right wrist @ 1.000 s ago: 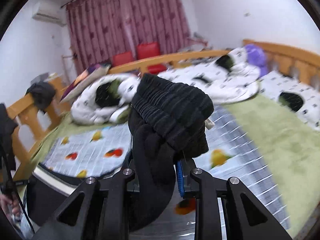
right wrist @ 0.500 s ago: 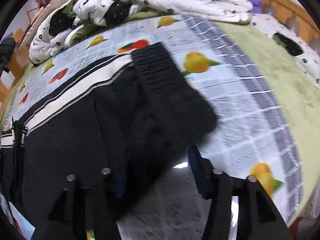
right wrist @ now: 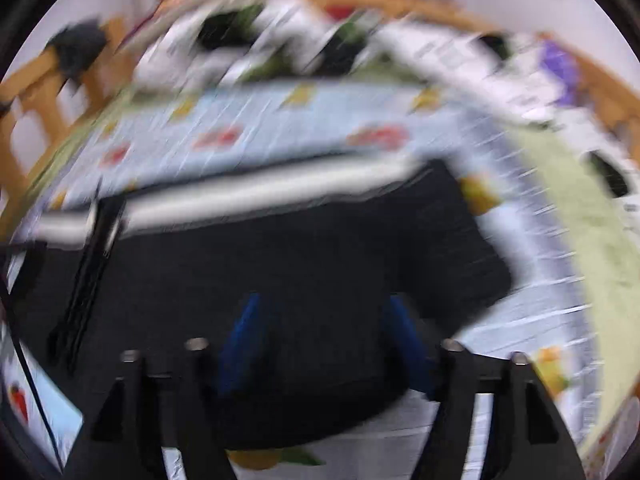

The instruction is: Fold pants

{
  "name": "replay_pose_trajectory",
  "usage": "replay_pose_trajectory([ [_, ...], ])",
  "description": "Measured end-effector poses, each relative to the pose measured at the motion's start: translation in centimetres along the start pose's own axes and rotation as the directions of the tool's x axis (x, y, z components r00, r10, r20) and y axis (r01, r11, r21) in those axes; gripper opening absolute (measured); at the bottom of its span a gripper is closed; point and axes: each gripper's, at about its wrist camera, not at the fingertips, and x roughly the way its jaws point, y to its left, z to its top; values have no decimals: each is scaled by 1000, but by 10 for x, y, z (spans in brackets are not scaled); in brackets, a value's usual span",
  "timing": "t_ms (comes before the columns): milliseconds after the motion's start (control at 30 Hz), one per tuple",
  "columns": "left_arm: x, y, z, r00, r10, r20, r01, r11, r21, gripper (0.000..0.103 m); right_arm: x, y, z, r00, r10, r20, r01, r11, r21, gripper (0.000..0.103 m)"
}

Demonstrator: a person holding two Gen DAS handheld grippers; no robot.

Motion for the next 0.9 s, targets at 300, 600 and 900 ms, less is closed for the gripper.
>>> replay_pose_trajectory([
  [300,-71,29,-65,996,-23,87,24,1000,-11,60,4,21,-23,997,-74,39,74,997,1,68],
  [600,-76,85,-128,948,-307,78,316,905,-284,58,-15,63,-35,992,14,125,-19,999,40,64],
  [900,-58,71,-142,949,-283,137,312,899,-307,54,-5,99,-52,999,-39,34,42,996,-77,50],
])
